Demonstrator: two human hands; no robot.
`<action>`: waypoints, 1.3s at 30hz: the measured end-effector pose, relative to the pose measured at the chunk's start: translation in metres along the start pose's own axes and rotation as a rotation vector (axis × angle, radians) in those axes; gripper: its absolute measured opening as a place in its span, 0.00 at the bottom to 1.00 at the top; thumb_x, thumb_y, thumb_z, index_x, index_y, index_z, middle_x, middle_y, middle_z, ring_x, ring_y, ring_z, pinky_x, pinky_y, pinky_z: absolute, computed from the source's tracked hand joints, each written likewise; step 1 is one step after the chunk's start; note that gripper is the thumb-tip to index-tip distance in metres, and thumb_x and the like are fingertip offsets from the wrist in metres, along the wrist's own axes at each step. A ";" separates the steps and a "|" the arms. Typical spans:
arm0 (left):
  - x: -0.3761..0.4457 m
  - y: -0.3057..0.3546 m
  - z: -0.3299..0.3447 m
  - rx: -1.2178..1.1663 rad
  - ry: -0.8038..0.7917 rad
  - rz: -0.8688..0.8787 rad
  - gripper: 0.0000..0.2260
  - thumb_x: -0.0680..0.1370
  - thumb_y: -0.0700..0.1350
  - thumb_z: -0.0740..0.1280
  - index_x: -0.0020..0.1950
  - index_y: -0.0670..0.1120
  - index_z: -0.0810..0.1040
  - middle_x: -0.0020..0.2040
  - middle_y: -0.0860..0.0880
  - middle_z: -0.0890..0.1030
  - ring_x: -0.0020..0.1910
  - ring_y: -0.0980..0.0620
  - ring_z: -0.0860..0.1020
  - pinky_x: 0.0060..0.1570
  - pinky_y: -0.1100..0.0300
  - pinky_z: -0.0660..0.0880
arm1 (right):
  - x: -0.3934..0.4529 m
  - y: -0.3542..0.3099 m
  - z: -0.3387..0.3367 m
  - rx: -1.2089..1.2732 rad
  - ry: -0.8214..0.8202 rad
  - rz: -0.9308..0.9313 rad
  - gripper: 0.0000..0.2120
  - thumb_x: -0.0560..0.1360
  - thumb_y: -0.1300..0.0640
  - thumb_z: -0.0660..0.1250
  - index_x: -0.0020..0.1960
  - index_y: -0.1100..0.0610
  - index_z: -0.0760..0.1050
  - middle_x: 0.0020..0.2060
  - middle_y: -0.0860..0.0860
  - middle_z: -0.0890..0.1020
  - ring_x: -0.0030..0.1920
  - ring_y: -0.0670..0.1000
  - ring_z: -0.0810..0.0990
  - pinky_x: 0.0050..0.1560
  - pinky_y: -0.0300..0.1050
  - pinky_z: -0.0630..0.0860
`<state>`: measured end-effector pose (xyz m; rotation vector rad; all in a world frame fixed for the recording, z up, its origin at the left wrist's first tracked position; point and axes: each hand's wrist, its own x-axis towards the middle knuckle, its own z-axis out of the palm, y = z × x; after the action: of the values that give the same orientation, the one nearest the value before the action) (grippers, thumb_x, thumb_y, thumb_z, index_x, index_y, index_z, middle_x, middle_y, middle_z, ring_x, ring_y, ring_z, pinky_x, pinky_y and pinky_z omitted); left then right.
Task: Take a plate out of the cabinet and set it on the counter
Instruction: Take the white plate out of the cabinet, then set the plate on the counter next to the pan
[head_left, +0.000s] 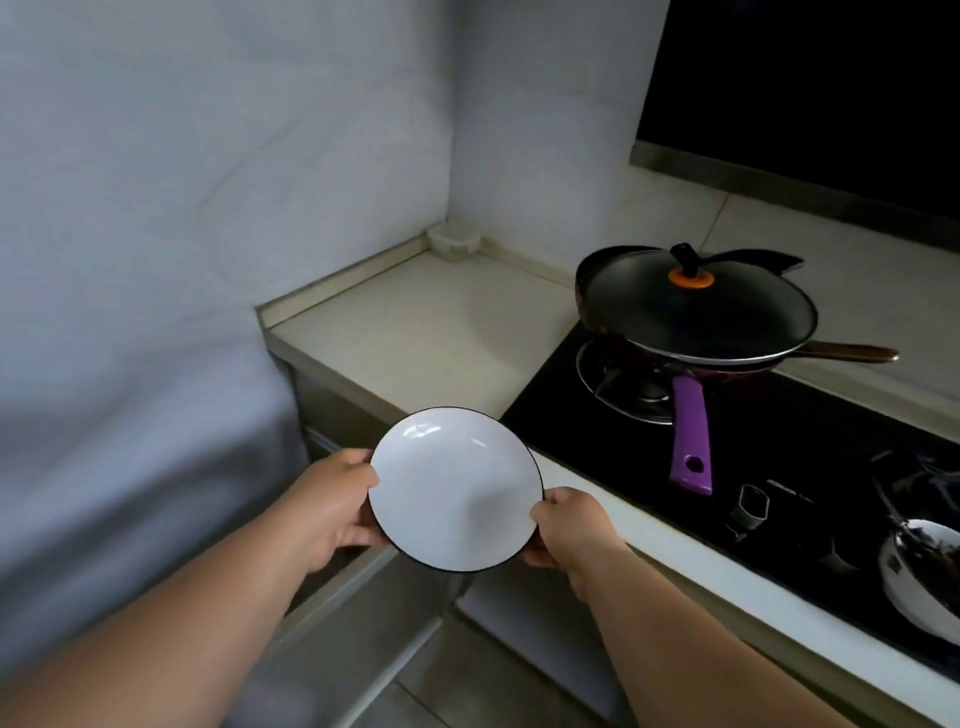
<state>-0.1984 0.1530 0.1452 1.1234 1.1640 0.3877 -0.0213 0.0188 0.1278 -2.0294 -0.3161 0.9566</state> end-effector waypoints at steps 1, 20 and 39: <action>0.006 0.008 -0.001 0.007 0.005 0.010 0.11 0.76 0.36 0.57 0.48 0.49 0.76 0.43 0.47 0.82 0.43 0.46 0.82 0.33 0.53 0.79 | 0.004 -0.009 0.003 0.014 -0.004 -0.013 0.11 0.74 0.64 0.57 0.42 0.56 0.77 0.38 0.55 0.81 0.35 0.52 0.82 0.26 0.41 0.78; 0.285 0.137 0.019 0.037 -0.105 0.055 0.21 0.71 0.34 0.53 0.47 0.55 0.79 0.42 0.51 0.83 0.40 0.47 0.82 0.40 0.54 0.80 | 0.224 -0.162 0.060 0.136 0.134 0.069 0.03 0.68 0.60 0.65 0.42 0.55 0.73 0.36 0.54 0.78 0.31 0.54 0.77 0.32 0.45 0.79; 0.376 0.151 0.050 -0.002 -0.135 0.099 0.23 0.74 0.31 0.55 0.66 0.45 0.72 0.62 0.44 0.78 0.51 0.42 0.79 0.45 0.49 0.78 | 0.283 -0.172 0.060 0.367 0.116 0.030 0.15 0.69 0.62 0.65 0.56 0.54 0.75 0.48 0.54 0.81 0.41 0.55 0.79 0.53 0.53 0.79</action>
<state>0.0408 0.4761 0.0752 1.1898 0.9926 0.3829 0.1468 0.3089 0.0968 -1.7464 -0.0420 0.8419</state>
